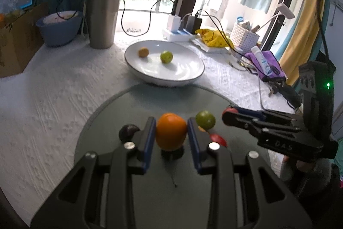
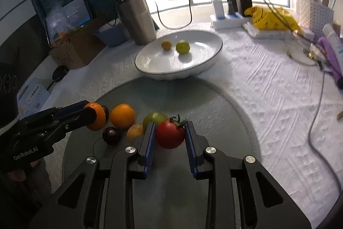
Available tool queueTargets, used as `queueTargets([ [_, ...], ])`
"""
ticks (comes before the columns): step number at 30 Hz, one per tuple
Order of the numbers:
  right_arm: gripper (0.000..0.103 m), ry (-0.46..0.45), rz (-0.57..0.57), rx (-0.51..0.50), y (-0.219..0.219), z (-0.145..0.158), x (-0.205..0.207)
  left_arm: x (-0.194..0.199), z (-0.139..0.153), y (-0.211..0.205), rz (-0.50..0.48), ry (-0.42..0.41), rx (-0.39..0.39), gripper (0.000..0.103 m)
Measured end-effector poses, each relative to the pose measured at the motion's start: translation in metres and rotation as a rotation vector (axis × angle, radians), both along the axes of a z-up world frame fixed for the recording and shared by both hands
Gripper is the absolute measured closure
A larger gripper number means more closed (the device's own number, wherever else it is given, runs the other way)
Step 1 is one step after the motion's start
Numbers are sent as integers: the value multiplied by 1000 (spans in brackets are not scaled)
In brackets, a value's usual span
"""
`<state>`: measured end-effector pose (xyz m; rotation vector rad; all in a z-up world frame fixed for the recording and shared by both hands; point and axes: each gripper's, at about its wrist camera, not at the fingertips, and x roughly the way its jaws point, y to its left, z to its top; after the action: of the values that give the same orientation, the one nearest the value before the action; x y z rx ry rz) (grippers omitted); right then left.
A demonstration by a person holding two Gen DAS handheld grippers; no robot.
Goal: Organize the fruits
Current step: 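Carry the orange with the left tool while the right tool carries the tomato to the bowl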
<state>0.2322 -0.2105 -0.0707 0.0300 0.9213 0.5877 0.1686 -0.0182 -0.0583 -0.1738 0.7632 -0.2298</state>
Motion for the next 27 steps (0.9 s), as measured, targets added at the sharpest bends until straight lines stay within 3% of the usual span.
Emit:
queueTargets([
  [17,74,-90,-11,4,4,32,41,42,30,5,-13,-64,44,71],
  [27,74,-106,-7,-14,12,33,74,82,27,9,-27,-64,58,71],
])
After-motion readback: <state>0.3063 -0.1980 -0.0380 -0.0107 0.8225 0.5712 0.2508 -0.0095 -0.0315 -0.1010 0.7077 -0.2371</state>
